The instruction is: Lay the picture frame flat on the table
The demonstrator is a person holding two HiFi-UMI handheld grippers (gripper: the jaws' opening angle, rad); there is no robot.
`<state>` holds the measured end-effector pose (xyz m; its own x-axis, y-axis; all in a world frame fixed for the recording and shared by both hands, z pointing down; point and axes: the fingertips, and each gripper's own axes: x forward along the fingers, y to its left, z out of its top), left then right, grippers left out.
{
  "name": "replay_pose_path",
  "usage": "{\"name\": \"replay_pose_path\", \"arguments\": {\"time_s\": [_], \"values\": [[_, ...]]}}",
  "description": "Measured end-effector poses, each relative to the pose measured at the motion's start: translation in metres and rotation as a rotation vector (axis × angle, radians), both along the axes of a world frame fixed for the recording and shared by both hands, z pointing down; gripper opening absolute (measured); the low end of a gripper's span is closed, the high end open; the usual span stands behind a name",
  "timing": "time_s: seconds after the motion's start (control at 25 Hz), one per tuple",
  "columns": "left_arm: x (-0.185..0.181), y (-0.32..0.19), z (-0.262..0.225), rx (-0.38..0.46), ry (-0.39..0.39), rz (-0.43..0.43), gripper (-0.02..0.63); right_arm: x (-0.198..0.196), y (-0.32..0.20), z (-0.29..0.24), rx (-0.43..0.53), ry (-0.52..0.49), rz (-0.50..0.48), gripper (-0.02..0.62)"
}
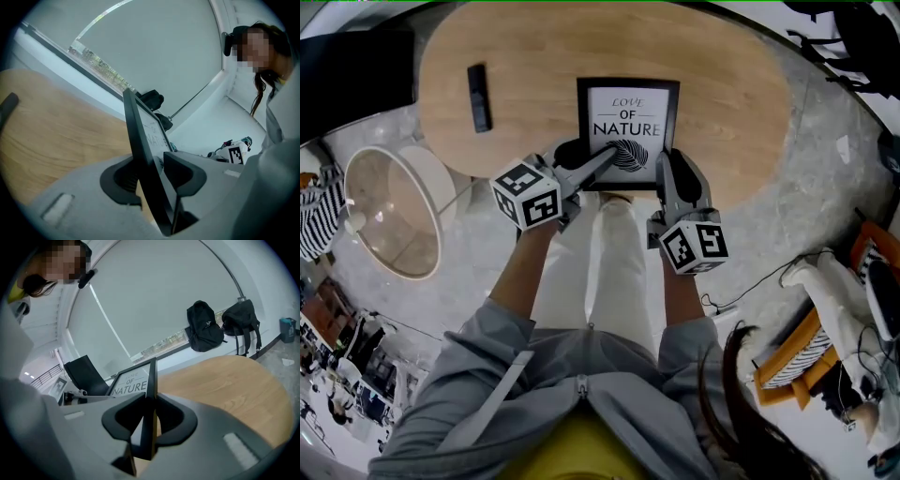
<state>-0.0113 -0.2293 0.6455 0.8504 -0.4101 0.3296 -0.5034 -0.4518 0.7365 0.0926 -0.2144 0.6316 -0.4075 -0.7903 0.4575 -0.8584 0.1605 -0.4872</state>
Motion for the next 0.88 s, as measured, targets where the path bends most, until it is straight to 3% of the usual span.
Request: {"name": "replay_pose_path", "arguments": {"time_s": [0.24,0.68,0.88], "values": [[-0.009,-0.006,0.008,-0.038,-0.006,-0.055,0.158,0.003,0.007,0.006,-0.026,0.016,0.072,0.071],[-0.009,-0.026,0.056,-0.069,-0.09,-0.001,0.161,0.001,-0.007,0.06,-0.116,0.075,0.111,0.069],[-0.007,-0.046,0.088,-0.131,-0.123,0.007,0.169,0.002,-0.028,0.089,-0.174,0.103,0.122,0.069]]}}
